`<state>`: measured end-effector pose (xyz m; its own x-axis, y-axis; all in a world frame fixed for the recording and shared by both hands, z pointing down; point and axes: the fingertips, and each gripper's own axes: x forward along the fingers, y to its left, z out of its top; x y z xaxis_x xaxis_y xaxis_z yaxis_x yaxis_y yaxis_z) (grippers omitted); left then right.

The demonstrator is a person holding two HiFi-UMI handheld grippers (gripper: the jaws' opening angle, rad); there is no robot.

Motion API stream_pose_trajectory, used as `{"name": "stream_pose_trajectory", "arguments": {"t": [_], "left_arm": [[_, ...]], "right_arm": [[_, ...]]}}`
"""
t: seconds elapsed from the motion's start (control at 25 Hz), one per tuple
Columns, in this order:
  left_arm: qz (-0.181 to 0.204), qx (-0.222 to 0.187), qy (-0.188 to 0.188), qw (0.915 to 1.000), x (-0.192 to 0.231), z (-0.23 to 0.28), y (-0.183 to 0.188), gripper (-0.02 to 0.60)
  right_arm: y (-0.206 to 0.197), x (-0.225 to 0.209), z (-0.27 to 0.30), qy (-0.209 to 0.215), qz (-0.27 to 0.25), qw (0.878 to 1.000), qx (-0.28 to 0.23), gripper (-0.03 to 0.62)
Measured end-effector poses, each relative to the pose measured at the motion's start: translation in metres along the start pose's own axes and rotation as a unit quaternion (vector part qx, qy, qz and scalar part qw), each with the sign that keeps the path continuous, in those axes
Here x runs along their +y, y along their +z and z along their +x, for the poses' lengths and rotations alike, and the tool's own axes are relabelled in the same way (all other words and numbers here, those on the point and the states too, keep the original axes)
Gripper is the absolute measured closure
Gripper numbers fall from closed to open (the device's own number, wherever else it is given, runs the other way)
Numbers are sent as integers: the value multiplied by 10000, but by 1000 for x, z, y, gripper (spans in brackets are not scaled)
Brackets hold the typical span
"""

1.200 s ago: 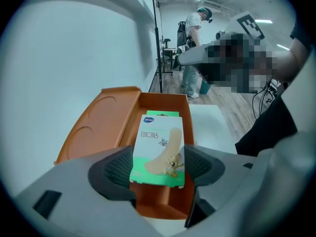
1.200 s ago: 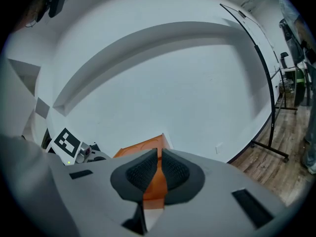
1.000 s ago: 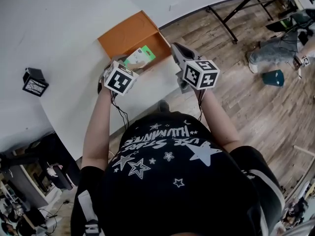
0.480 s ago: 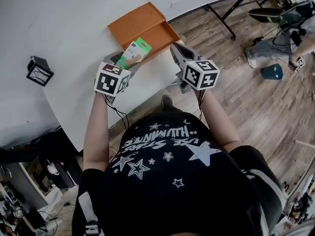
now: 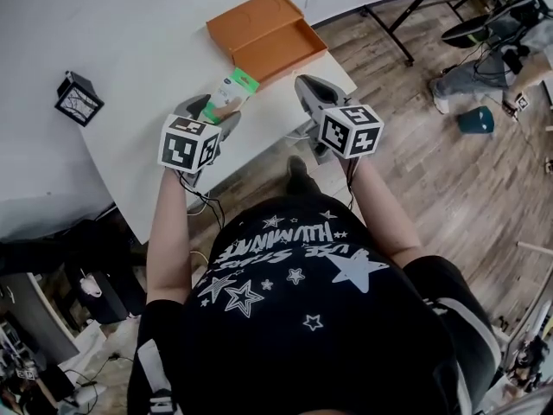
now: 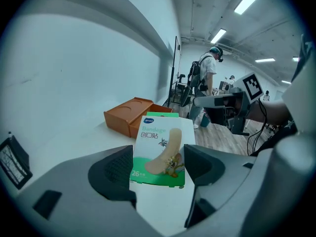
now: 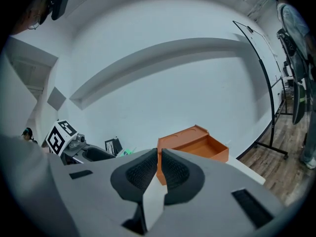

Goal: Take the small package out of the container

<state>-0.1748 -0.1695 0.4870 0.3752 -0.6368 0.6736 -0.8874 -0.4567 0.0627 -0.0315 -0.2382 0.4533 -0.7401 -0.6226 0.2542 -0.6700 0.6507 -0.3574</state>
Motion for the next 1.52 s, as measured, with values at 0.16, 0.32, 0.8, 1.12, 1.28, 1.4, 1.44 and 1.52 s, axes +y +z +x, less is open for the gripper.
{"name": "stream_pose_trajectory", "arguments": {"t": [0.16,0.32,0.8,1.12,1.28,1.4,1.44,1.52], "left_arm": [[-69,-99,-19,9999,-2,-23,-20,236],[-120,-182,-19,9998,-5,-37,-32,236],[-446,-505,-9,9977,-7,-72,-64,236],[-784,-696,-44,9945,-5,-92,-87,236],[-975,-681,-109,9928,-4,-96,-98,236],[-1089,-660,-127,9918,-1,-94,-103,236],[-1119,-650,-126,9915,2,-91,-105,236],[-1167,-628,-110,9911,10,-85,-114,236]], "right_arm": [[-15,21,-10,-131,-91,9999,47,540],[-27,34,-19,-154,-92,9998,78,540],[-53,57,-37,-375,-188,9987,275,542],[-74,73,-42,-441,-164,9979,440,542],[-80,79,-43,-463,-124,9974,530,542],[-80,78,-38,-469,-106,9972,582,542],[-82,77,-35,-465,-99,9971,597,542],[-91,75,-24,-456,-77,9970,624,542]]}}
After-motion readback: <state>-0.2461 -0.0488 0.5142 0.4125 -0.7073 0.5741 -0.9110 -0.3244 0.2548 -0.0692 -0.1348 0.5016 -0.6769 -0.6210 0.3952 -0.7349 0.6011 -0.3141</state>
